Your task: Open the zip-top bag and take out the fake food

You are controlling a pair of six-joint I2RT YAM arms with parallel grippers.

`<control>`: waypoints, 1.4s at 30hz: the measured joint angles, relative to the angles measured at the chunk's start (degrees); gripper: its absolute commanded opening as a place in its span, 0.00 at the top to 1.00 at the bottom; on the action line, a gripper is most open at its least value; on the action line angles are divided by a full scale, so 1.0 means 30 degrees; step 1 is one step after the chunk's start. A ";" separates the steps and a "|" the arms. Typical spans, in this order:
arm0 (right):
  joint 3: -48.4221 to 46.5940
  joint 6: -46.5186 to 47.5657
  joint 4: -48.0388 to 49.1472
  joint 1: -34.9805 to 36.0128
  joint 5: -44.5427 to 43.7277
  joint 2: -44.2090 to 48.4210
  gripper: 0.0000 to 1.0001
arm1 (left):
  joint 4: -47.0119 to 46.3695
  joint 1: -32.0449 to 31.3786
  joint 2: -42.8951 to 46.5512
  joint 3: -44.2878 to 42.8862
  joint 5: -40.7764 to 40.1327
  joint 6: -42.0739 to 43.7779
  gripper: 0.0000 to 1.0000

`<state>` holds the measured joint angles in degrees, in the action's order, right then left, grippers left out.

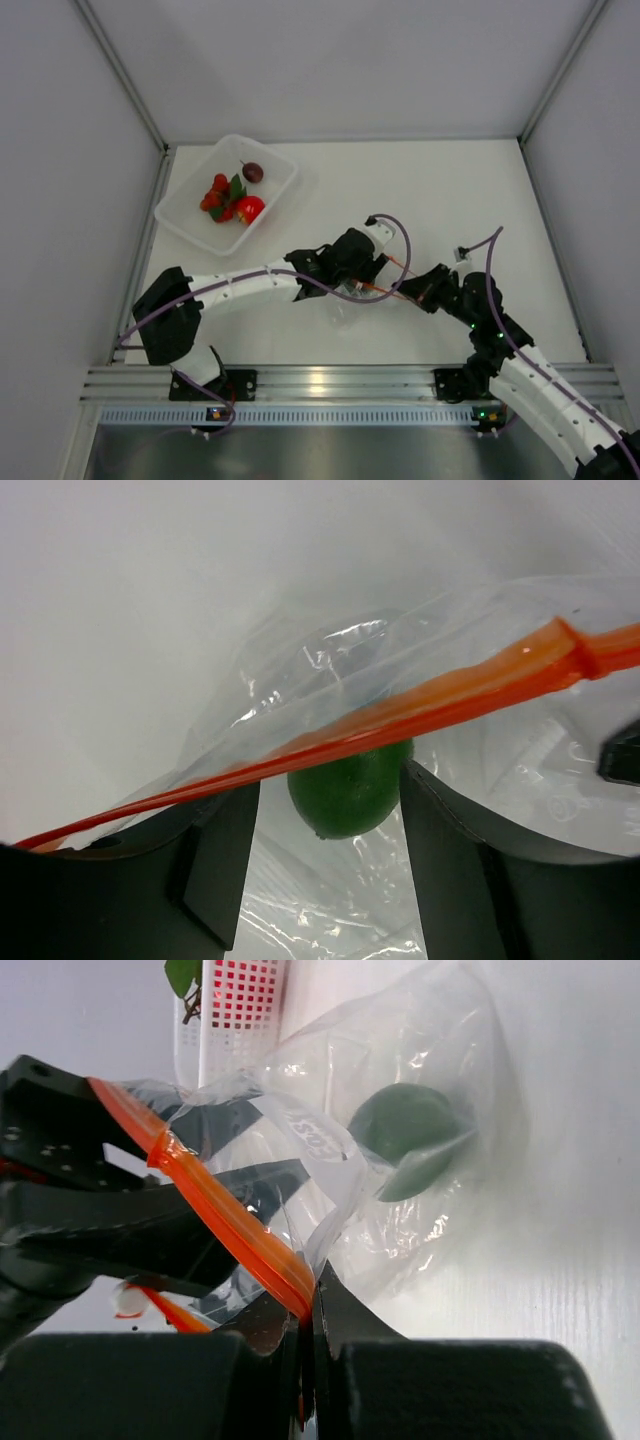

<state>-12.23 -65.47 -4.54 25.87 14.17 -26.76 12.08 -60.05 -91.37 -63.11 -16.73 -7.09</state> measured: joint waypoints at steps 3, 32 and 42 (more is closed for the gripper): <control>0.0838 -0.0918 0.1632 0.0000 0.0546 -0.0765 1.00 | 0.1035 -0.0015 0.0182 -0.0896 0.0488 0.0066 0.34; 0.0036 0.0969 -0.0058 -0.0007 -0.0503 -0.1778 1.00 | 0.4736 0.0423 -0.2922 -0.2965 0.3118 -0.1413 0.29; 0.0080 0.1188 0.0051 -0.0015 -0.0415 -0.1960 1.00 | 0.3242 0.0495 -0.4036 -0.2856 0.1705 -0.2106 0.25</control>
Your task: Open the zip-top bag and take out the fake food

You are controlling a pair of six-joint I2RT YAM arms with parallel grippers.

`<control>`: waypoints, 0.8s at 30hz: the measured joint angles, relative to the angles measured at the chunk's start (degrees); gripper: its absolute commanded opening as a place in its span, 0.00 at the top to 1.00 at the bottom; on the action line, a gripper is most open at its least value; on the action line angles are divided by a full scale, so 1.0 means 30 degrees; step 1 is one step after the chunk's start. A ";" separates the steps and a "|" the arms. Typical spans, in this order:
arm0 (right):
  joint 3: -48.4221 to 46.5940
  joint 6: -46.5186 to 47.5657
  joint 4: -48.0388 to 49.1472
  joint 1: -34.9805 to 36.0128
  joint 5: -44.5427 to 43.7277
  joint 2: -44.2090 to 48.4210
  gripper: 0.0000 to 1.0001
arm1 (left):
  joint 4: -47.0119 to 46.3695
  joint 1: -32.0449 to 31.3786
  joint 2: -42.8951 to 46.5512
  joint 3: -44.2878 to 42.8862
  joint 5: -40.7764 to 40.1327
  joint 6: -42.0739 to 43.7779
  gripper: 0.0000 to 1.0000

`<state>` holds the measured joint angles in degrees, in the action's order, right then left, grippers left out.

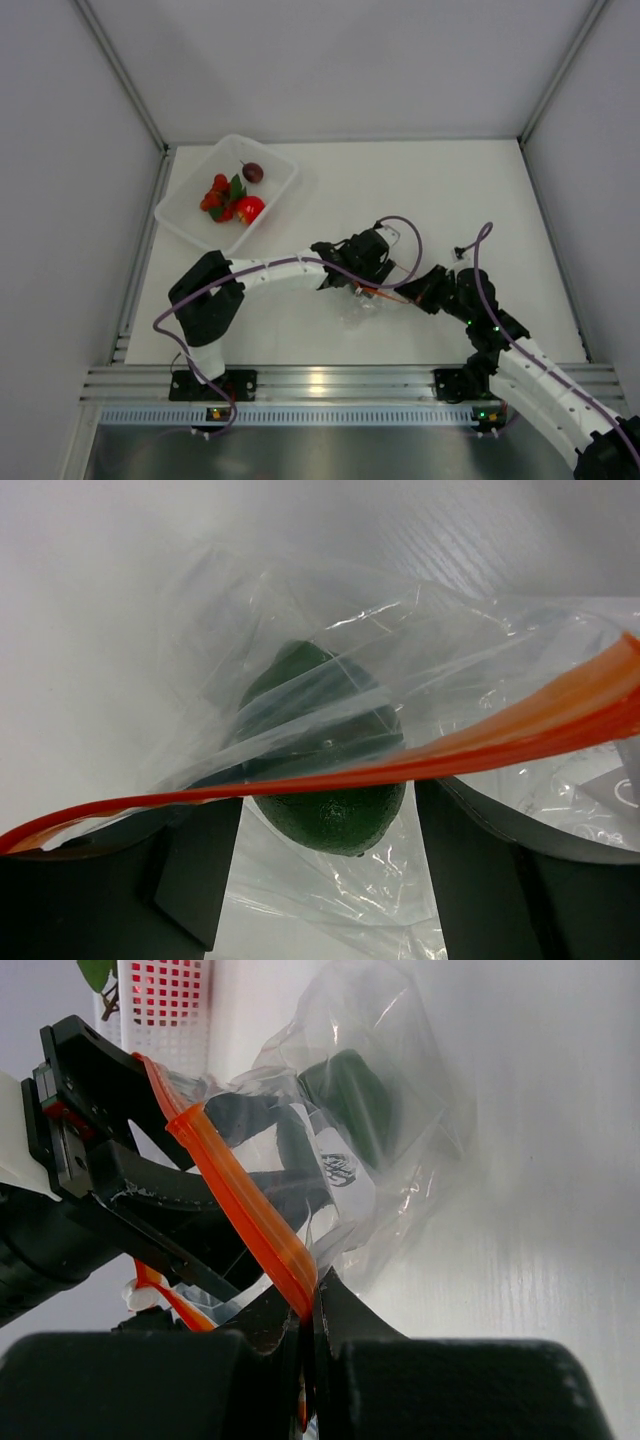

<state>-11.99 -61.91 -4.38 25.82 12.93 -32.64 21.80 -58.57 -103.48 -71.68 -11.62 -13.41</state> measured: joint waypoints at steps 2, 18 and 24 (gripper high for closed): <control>0.0007 0.0073 0.0051 -0.0007 0.0066 -0.0044 1.00 | -0.0561 0.0000 -0.0066 0.0044 0.0000 -0.0066 0.24; 0.0510 0.0124 0.0313 -0.0007 0.0291 0.0000 1.00 | -0.2688 0.0051 -0.2069 -0.0255 -0.0721 -0.0809 0.85; 0.0481 0.0291 0.0189 -0.0007 0.0233 0.0000 1.00 | -0.3534 0.0073 -0.1158 0.0933 0.0291 -0.0918 1.00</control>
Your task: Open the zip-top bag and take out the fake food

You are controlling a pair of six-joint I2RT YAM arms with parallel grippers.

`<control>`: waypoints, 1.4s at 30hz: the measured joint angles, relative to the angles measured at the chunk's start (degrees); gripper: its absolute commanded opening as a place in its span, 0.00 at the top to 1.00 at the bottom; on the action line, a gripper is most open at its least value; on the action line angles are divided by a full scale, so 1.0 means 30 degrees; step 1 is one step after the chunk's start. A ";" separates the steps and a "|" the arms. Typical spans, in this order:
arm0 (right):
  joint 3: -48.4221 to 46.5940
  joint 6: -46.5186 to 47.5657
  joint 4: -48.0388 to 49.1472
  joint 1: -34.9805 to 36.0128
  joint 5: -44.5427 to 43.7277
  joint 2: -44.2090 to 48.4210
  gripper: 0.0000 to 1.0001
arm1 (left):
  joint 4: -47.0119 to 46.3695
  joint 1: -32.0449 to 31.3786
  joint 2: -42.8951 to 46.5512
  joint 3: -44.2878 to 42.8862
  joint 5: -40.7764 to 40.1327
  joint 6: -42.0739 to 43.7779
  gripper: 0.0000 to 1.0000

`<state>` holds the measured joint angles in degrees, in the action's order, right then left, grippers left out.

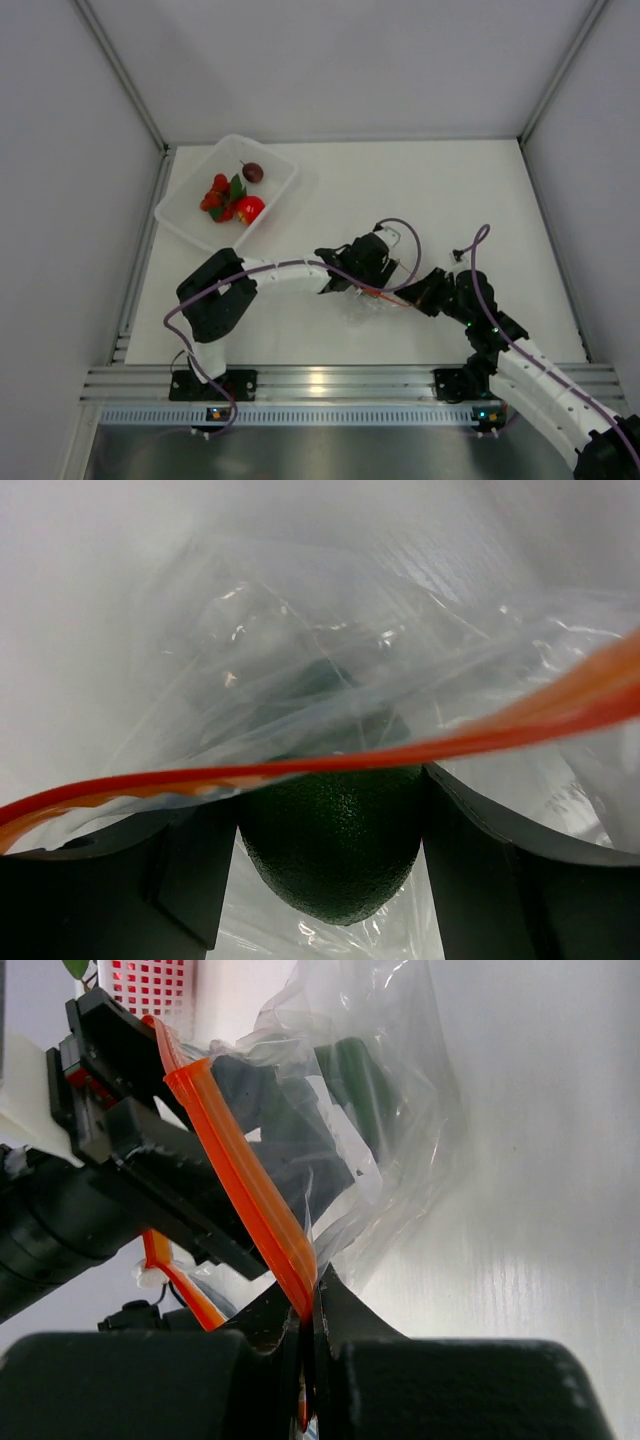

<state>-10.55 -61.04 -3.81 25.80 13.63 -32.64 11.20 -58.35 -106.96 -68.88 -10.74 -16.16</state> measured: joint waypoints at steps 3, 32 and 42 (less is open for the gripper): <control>-0.0386 0.0423 -0.0561 0.0000 -0.0189 -0.0015 1.00 | -0.0860 -0.0015 0.1158 0.1107 0.1056 0.0095 1.00; -0.9799 0.9194 -0.7541 0.3417 -0.4073 -0.5326 1.00 | -0.3716 -0.0568 0.5858 0.3614 0.4495 0.2215 1.00; -1.0040 0.8444 -0.7475 0.7482 -0.9595 -0.5821 1.00 | -0.3534 -0.0561 0.5960 0.3563 0.2688 0.0051 1.00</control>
<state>-40.66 -35.70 -26.24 48.25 -15.16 -50.11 0.60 -60.03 -89.08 -58.19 -2.68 -16.01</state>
